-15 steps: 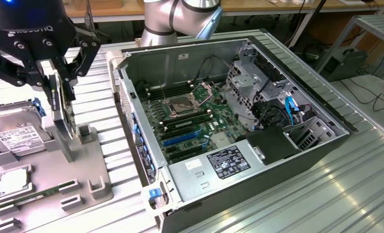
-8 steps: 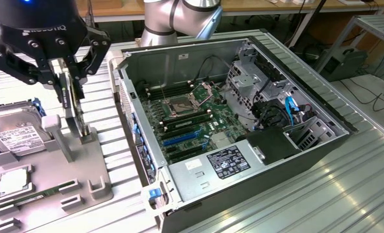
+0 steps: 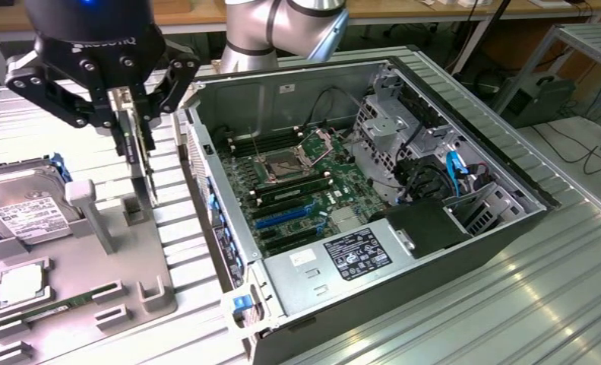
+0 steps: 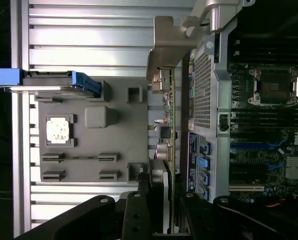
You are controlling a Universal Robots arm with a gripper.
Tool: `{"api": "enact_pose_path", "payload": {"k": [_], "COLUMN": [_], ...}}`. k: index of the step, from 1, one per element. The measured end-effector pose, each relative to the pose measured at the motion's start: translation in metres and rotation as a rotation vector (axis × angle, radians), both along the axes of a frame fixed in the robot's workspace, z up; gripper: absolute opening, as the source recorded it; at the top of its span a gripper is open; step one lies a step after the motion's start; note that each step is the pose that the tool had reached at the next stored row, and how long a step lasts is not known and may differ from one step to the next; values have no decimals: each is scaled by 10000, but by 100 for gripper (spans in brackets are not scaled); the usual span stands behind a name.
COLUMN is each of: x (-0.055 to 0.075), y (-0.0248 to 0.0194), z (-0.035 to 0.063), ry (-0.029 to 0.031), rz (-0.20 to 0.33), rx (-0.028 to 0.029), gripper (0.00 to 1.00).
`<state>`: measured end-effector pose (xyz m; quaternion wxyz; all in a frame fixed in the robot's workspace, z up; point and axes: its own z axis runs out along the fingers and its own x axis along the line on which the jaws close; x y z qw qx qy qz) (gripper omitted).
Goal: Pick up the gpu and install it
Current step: 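Pick up the gpu and move the gpu toward the slot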
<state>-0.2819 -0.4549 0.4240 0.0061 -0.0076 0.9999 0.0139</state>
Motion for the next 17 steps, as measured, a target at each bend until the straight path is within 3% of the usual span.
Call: {"api": "enact_pose_path", "payload": {"k": [17], "x": [388], "y": [1], "z": [-2], "ry": [1], "rz": [0], "rx": [0], "gripper": [28]}}
